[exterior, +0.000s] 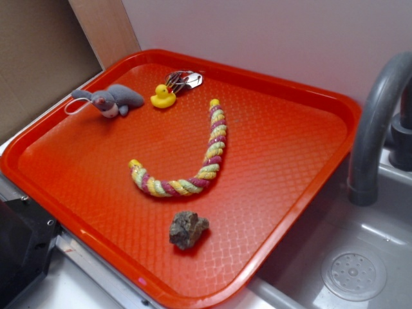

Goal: Grab the rock.

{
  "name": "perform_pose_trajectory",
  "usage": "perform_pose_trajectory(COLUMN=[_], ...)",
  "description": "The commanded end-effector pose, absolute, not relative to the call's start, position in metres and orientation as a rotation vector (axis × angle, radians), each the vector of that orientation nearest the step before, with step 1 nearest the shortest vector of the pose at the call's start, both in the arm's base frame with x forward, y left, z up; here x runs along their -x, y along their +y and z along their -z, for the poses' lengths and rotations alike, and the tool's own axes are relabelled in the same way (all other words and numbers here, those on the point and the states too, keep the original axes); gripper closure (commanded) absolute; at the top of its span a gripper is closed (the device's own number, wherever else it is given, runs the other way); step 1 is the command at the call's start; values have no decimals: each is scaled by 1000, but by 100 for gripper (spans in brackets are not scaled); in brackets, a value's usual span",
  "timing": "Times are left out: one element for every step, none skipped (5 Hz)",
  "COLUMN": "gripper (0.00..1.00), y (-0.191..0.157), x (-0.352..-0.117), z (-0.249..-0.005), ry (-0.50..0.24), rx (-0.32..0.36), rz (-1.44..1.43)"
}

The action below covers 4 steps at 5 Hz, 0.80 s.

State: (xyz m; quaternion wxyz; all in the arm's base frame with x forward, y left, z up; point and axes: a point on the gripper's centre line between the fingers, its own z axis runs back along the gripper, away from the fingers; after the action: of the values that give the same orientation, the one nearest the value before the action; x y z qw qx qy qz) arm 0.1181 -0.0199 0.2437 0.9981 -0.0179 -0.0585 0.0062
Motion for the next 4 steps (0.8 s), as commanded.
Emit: perform_pose_trajectory(gripper=[0,0,0,0], y=[-20,-58,-101,-141], x=[-118,-129,-139,-150], z=[-244,-238,-227,-205], ry=[-117,-135,-150,-198], rx=[36,74,125,191], rz=[-12,-31,-111,-131])
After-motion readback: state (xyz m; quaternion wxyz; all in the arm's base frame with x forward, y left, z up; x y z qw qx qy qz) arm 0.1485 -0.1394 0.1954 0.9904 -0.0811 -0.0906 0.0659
